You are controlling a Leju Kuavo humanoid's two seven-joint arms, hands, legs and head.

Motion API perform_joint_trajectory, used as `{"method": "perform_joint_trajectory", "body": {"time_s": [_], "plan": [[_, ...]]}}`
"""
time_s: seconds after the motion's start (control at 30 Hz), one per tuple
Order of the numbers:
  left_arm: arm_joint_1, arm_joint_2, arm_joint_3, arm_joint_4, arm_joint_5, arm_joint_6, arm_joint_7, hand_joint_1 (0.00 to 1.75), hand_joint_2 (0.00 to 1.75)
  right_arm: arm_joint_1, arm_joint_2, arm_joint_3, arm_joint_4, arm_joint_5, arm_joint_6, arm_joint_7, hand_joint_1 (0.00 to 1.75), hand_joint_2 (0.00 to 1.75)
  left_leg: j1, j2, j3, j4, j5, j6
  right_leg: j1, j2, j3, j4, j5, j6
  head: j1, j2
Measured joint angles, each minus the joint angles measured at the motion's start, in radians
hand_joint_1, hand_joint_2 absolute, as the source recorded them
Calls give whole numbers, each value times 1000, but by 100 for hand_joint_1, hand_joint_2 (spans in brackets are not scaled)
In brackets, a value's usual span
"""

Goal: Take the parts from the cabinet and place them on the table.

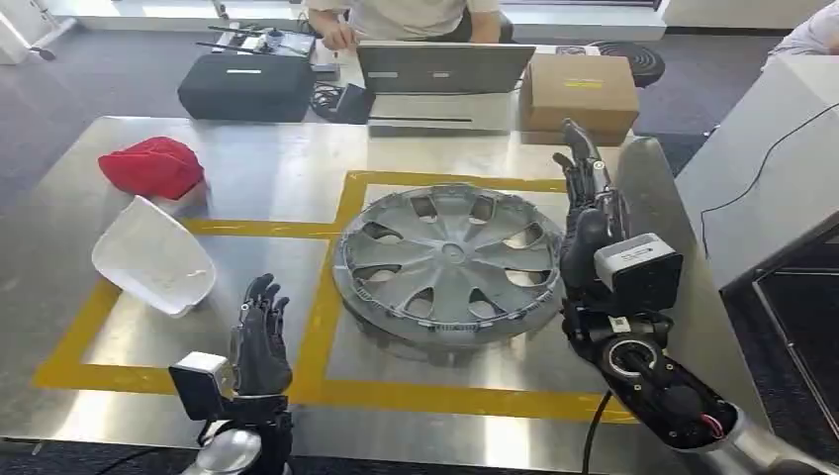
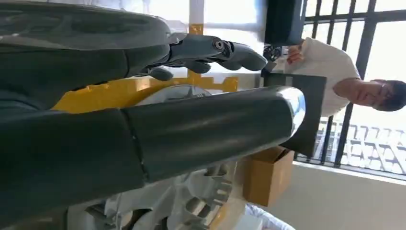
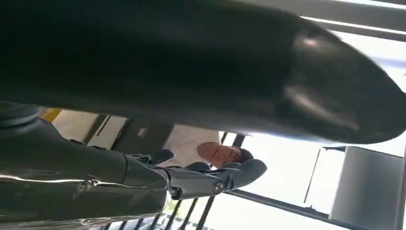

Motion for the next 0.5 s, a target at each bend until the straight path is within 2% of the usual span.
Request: {"method": "perform_joint_trajectory", "body": {"time_s": [0.03, 0.07, 0.1, 0.13, 0.27, 0.5], "plan": [[0, 0, 0, 0, 0, 0, 0, 0, 0, 0, 0, 0, 0, 0, 0, 0, 0, 0, -1, 0, -1, 3, -2, 2, -2, 0, 2, -4, 2, 2, 0, 0], [0, 0, 0, 0, 0, -1, 0, 0, 0, 0, 0, 0, 0, 0, 0, 0, 0, 0, -8, -1, 1, 1, -2, 18, -8, 0, 5, -14, 7, 18, -3, 0], [-1, -1, 0, 0, -1, -2, 0, 0, 0, 0, 0, -1, 0, 0, 0, 0, 0, 0, -3, 2, 9, -17, 7, 19, -2, 2, 9, -16, 7, 17, -6, 0], [-3, -1, 0, 1, -1, -2, 0, 0, 0, -2, 0, -2, 0, 1, 0, -1, 0, 0, 0, 1, 10, -22, 10, 3, 0, 1, 10, -24, 12, 2, -5, 0], [-3, -1, 0, 1, 0, -2, 0, 0, 0, -3, 0, -2, 0, 1, 0, 0, 0, 0, -2, 0, 10, -19, 8, 7, -2, 1, 12, -25, 11, 6, -2, 0], [-3, 0, 0, 1, 1, -2, 0, 0, 0, -4, 0, -2, 0, 1, 0, 0, 0, 0, -8, 0, 10, -13, 2, 17, -7, 1, 15, -25, 8, 16, -6, 0]]}}
